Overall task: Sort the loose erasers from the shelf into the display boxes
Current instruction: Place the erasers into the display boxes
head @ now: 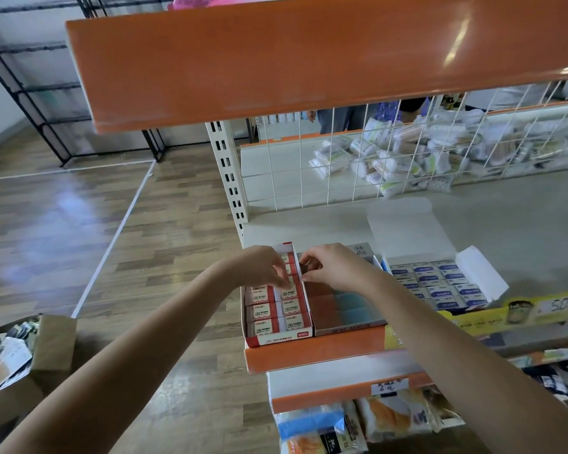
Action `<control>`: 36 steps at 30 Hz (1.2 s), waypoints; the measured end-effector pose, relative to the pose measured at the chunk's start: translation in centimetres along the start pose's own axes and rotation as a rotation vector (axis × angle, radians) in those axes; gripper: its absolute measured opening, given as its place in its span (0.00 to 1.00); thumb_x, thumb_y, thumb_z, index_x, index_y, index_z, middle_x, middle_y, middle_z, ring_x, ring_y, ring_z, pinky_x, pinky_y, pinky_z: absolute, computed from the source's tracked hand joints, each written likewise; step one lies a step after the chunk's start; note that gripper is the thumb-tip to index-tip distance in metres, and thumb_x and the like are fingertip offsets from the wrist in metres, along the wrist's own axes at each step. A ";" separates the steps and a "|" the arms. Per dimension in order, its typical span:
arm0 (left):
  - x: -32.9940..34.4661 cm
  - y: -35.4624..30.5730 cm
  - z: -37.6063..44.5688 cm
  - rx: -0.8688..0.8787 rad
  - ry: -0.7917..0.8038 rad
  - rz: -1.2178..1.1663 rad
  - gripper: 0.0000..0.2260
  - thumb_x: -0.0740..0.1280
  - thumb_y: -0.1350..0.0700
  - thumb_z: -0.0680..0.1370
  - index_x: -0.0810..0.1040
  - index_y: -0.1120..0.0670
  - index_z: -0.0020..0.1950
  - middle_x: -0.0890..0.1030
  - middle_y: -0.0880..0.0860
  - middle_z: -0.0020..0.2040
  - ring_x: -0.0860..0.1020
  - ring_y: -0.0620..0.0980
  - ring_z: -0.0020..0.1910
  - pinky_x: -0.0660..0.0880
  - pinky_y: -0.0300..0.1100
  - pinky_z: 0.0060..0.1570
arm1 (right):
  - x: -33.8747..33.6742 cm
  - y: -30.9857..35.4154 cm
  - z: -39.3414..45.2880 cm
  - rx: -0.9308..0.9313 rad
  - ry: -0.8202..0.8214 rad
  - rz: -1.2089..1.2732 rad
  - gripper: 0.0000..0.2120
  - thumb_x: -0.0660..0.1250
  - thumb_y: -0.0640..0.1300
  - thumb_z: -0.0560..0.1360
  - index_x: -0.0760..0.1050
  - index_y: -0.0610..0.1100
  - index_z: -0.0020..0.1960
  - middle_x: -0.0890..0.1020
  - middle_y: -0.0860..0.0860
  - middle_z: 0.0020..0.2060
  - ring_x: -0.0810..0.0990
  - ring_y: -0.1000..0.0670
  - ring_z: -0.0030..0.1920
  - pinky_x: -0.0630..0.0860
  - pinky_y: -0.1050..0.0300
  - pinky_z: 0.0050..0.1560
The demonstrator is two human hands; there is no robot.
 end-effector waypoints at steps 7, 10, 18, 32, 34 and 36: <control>-0.3 -0.5 -0.4 0.036 -0.090 0.105 0.11 0.67 0.51 0.76 0.79 0.53 0.57 0.80 0.49 0.52 0.75 0.44 0.45 0.70 0.35 0.44 | -0.1 0.3 -0.3 -0.029 -0.006 -0.093 0.14 0.66 0.47 0.76 0.74 0.46 0.61 0.79 0.50 0.55 0.77 0.52 0.52 0.74 0.59 0.52; -1.6 -1.4 0.1 0.067 -0.204 0.226 0.12 0.64 0.48 0.78 0.78 0.50 0.57 0.81 0.48 0.52 0.77 0.44 0.47 0.75 0.38 0.48 | -0.7 0.3 -0.9 -0.061 -0.070 -0.210 0.15 0.63 0.50 0.77 0.73 0.45 0.62 0.78 0.49 0.56 0.75 0.52 0.53 0.71 0.59 0.52; -0.6 -11.1 5.0 0.220 -0.324 0.539 0.20 0.58 0.44 0.79 0.67 0.49 0.69 0.70 0.52 0.66 0.68 0.53 0.65 0.67 0.49 0.63 | -7.8 -6.5 -4.8 0.076 -0.246 -0.564 0.20 0.60 0.48 0.78 0.67 0.46 0.69 0.70 0.47 0.66 0.64 0.47 0.67 0.64 0.53 0.64; 8.4 -44.1 13.5 0.517 -0.296 0.533 0.23 0.60 0.43 0.78 0.66 0.53 0.70 0.69 0.57 0.66 0.67 0.58 0.66 0.66 0.51 0.60 | -19.2 -30.9 -29.2 0.567 -0.429 -0.362 0.21 0.65 0.43 0.75 0.69 0.42 0.67 0.74 0.41 0.62 0.72 0.42 0.64 0.66 0.52 0.63; 9.3 -48.7 14.8 0.544 -0.302 0.546 0.23 0.61 0.43 0.78 0.66 0.53 0.69 0.70 0.57 0.65 0.67 0.58 0.64 0.67 0.51 0.59 | -20.8 -34.4 -32.3 0.634 -0.435 -0.328 0.22 0.65 0.43 0.75 0.68 0.41 0.68 0.73 0.41 0.63 0.71 0.41 0.65 0.66 0.51 0.64; 9.9 -52.6 16.1 0.576 -0.321 0.549 0.22 0.61 0.43 0.78 0.67 0.53 0.68 0.71 0.57 0.64 0.68 0.58 0.64 0.68 0.51 0.58 | -22.4 -37.7 -34.7 0.690 -0.451 -0.307 0.22 0.64 0.46 0.76 0.67 0.43 0.68 0.72 0.44 0.64 0.70 0.42 0.65 0.67 0.48 0.64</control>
Point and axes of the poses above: each hand's wrist, its own z-axis towards the middle knuckle, its own x-axis out of the palm, y = z × x, the point moved 2 cm from there along z, towards the middle knuckle
